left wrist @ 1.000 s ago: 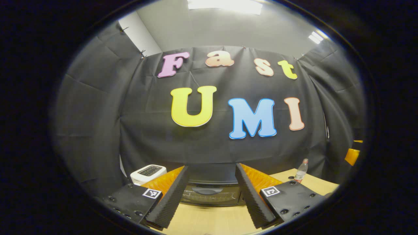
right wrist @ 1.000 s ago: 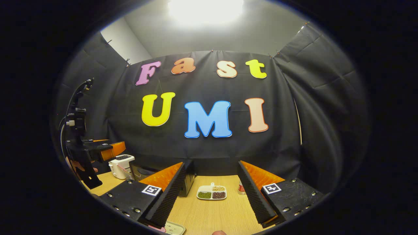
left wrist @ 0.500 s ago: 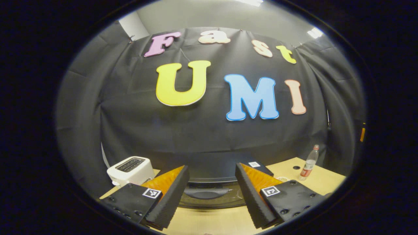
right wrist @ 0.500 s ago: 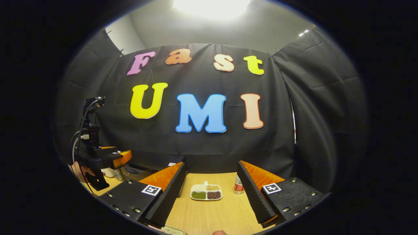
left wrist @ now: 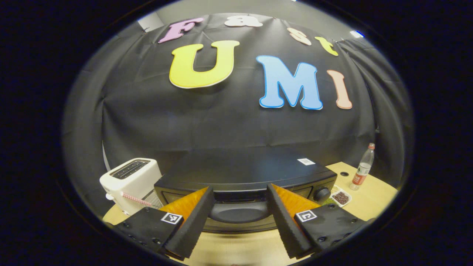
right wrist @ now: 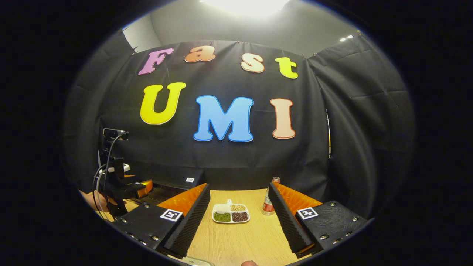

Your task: Open the electric oven with the left hand, put the food in, and close the electric oven.

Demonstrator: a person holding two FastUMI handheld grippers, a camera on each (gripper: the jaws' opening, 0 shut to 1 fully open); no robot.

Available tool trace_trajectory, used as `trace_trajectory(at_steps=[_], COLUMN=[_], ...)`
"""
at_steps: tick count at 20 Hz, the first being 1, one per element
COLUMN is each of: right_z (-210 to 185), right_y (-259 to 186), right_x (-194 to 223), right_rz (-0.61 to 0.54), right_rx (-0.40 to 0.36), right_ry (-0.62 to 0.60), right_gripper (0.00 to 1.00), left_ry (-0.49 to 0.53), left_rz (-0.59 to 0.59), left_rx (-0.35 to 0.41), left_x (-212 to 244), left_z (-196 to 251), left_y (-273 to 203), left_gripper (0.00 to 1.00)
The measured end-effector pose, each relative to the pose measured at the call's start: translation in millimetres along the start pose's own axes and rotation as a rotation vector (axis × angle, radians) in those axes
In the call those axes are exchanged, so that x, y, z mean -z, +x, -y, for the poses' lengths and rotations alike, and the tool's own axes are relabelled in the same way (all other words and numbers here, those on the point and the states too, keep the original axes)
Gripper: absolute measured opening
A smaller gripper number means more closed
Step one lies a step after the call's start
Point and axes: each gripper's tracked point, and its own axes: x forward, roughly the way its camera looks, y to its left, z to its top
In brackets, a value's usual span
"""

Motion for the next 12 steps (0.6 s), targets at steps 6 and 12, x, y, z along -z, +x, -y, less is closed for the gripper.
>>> trace_trajectory(at_steps=[6, 12], right_z=[-5.3, -3.8], right_y=[0.9, -6.6], right_x=[-2.0, -10.9], right_rz=[-0.002, 0.024], right_rx=[0.001, -0.027], right_ry=[-0.011, -0.011], right_gripper=[0.97, 0.97], left_ry=[0.013, 0.019], left_rz=[0.019, 0.021], left_rx=[-0.012, -0.009], left_x=[6.8, 25.3], left_z=[0.0, 3.2], left_y=[1.1, -39.4], left_gripper=[0.96, 0.96])
